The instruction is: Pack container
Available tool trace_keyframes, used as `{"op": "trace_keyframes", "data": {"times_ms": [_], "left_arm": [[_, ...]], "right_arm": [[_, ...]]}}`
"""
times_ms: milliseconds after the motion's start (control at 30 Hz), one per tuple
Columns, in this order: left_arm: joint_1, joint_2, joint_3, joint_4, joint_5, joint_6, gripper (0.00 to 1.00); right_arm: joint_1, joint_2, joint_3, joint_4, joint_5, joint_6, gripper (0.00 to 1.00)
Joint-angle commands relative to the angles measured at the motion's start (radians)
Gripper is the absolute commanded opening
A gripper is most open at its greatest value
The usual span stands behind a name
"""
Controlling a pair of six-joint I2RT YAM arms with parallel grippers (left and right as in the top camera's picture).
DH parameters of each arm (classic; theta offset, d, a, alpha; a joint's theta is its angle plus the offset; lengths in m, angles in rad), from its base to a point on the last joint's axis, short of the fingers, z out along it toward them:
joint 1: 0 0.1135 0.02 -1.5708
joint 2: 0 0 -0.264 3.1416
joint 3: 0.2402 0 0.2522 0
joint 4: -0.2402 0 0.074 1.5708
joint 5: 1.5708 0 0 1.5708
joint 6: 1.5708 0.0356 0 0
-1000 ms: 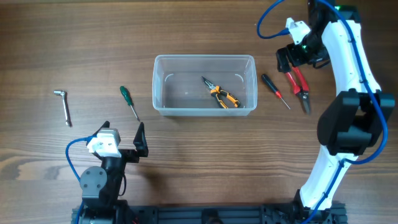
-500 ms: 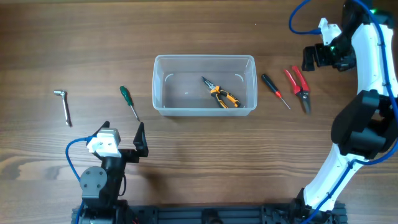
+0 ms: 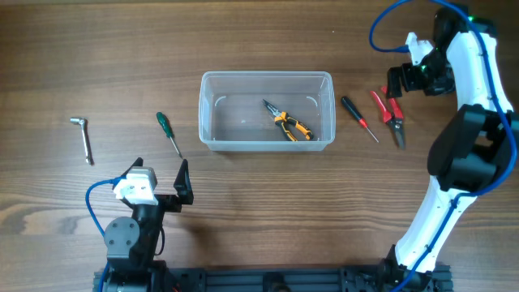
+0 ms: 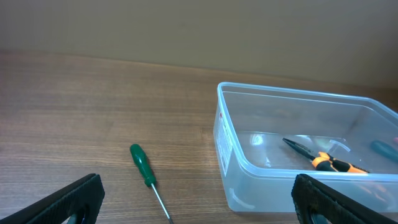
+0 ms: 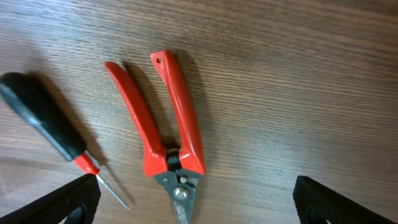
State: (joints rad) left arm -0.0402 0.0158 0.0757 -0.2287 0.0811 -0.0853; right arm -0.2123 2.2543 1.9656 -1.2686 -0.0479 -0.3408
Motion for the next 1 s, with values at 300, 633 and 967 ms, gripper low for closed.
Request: {"op": "trace_keyframes", "data": {"times_ms": [300,633,967], "left_arm": [[-0.006,-0.003,-0.006,0.004,0.019,-0.005,1.00],[-0.006,-0.003,-0.006,0.004,0.019,-0.005,1.00],[-0.006,-0.003,-0.006,0.004,0.019,-0.005,1.00]], "right_arm": [[0.009,0.046,0.002,-0.005,-0.066,-0.029,1.00],[0.030,0.046,-0.095,0.008,-0.076,-0.048,1.00],[0.049,0.046,-0.133,0.066,-0.045,0.040,1.00]]}}
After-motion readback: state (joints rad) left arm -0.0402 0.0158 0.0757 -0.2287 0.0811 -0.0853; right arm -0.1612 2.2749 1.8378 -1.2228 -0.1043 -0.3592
